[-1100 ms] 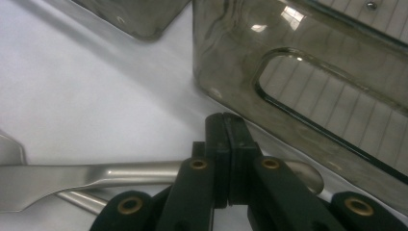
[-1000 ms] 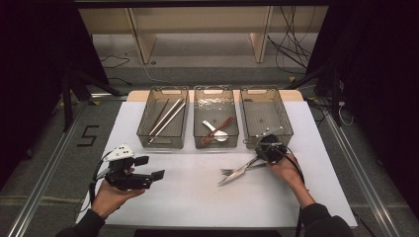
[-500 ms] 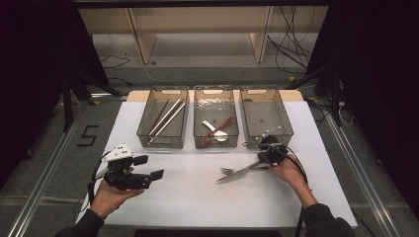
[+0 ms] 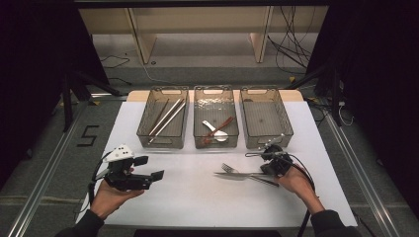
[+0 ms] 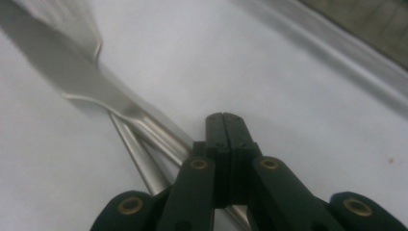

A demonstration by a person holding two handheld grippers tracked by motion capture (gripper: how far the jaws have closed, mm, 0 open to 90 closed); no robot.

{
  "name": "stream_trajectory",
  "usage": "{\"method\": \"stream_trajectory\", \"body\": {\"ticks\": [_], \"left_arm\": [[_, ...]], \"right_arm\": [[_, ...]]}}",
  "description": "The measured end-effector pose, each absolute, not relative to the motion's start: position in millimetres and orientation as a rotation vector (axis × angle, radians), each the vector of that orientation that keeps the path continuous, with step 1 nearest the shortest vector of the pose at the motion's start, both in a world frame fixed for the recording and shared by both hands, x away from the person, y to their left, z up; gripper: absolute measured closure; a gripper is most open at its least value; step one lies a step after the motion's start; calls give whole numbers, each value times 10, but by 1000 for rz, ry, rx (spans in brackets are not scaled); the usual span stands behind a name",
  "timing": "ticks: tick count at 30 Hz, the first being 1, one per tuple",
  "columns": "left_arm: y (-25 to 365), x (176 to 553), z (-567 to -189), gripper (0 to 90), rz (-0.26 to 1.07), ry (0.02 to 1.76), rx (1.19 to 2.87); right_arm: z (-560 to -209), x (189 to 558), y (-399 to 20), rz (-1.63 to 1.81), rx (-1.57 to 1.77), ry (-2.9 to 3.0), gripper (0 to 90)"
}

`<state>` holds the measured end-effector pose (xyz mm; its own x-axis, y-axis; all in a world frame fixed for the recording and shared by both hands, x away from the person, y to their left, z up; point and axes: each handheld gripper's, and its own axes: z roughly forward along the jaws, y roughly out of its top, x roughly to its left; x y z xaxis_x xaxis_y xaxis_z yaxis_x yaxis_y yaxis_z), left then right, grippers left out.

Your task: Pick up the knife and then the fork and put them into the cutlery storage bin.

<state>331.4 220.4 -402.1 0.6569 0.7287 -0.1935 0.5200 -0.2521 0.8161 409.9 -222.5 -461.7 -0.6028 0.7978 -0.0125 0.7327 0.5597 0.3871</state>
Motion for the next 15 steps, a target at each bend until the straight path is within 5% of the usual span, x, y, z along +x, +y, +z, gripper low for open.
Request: {"method": "stream_trajectory", "body": {"ticks": [15], "left_arm": [[2227,3297,-4022,174,277,987,1922]], "right_arm": [[-4594,3758,-2203,501,1254,2713,900]]}}
